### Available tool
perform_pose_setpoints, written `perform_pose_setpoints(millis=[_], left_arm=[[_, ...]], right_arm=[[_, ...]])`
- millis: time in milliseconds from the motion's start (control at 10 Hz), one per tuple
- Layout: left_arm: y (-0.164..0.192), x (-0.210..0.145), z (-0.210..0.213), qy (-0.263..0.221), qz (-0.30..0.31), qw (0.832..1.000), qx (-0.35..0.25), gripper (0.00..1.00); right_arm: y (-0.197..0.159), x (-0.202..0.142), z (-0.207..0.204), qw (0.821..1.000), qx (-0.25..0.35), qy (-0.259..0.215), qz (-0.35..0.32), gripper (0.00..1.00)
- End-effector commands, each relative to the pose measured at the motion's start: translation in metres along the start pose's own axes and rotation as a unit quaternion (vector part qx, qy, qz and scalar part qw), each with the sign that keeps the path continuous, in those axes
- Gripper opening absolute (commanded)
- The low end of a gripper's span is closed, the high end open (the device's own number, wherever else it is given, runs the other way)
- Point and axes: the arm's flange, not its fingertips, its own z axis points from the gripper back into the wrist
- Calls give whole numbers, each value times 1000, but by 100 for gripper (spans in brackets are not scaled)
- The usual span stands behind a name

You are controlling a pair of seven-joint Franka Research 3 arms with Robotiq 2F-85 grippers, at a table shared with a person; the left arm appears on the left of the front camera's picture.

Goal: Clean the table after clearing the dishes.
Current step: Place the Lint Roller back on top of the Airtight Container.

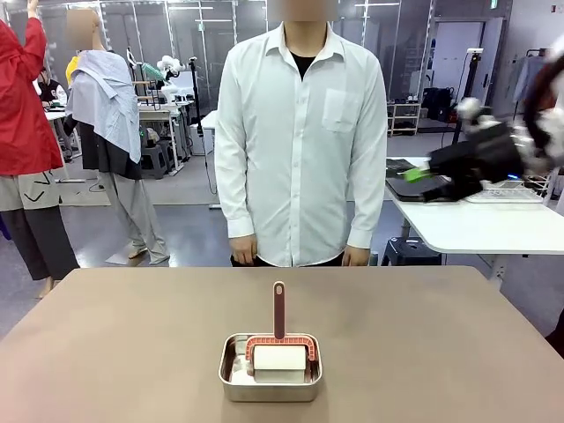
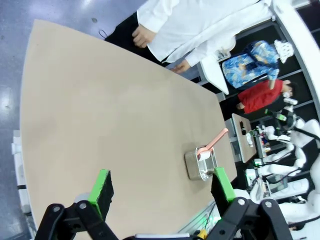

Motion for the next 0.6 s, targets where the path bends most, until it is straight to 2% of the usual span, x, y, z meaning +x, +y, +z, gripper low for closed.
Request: perform_pose_setpoints(millis=[0, 100, 300, 500], left_arm=[[-1, 2, 5, 6, 4, 1000, -1, 100], [-1, 2, 5, 6, 4, 1000, -1, 100], [-1, 2, 5, 6, 4, 1000, -1, 100], [-1, 2, 5, 6, 4, 1000, -1, 100]], right_arm=[[-9, -44, 61, 989, 47, -136, -46, 100], [-46, -56, 115, 971, 51, -205, -115, 100], [-97, -91, 182, 925, 66, -311, -211, 100], [-117, -127, 209, 893, 33, -357, -271, 100]])
